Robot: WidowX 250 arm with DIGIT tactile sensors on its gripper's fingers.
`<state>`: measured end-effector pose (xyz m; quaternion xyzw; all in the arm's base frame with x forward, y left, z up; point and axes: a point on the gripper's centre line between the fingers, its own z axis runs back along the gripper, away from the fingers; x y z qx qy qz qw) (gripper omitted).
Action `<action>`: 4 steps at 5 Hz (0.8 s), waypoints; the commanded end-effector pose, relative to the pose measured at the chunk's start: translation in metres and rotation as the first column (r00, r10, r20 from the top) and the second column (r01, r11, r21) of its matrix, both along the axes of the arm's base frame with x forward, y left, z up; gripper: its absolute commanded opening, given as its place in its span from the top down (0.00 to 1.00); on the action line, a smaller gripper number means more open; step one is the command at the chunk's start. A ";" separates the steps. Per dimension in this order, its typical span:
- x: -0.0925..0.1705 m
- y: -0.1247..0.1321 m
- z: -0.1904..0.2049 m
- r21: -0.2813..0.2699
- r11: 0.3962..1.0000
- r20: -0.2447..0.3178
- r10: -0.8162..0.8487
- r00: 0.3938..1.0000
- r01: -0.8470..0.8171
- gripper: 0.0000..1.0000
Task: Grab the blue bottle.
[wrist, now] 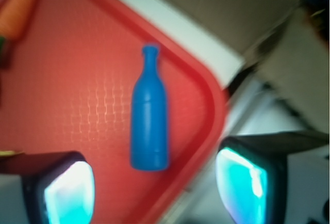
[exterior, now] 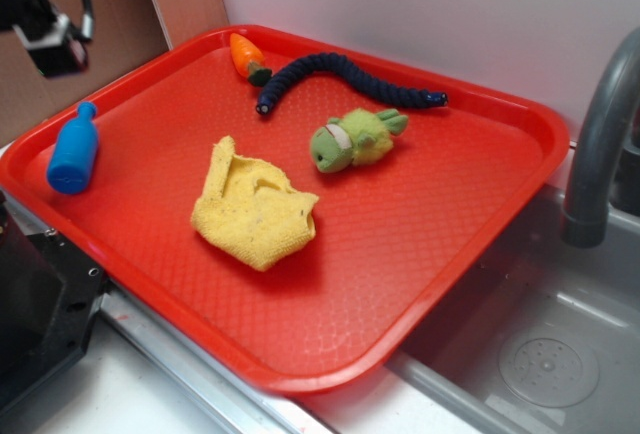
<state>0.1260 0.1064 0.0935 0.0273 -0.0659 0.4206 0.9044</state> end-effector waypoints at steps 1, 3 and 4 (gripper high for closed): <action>0.024 0.002 -0.065 -0.053 0.996 -0.064 -0.077 0.995 0.074 0.00; 0.021 0.002 -0.073 -0.057 0.994 -0.140 -0.105 0.985 0.098 1.00; 0.025 -0.008 -0.023 -0.014 0.971 -0.103 -0.240 0.965 0.240 1.00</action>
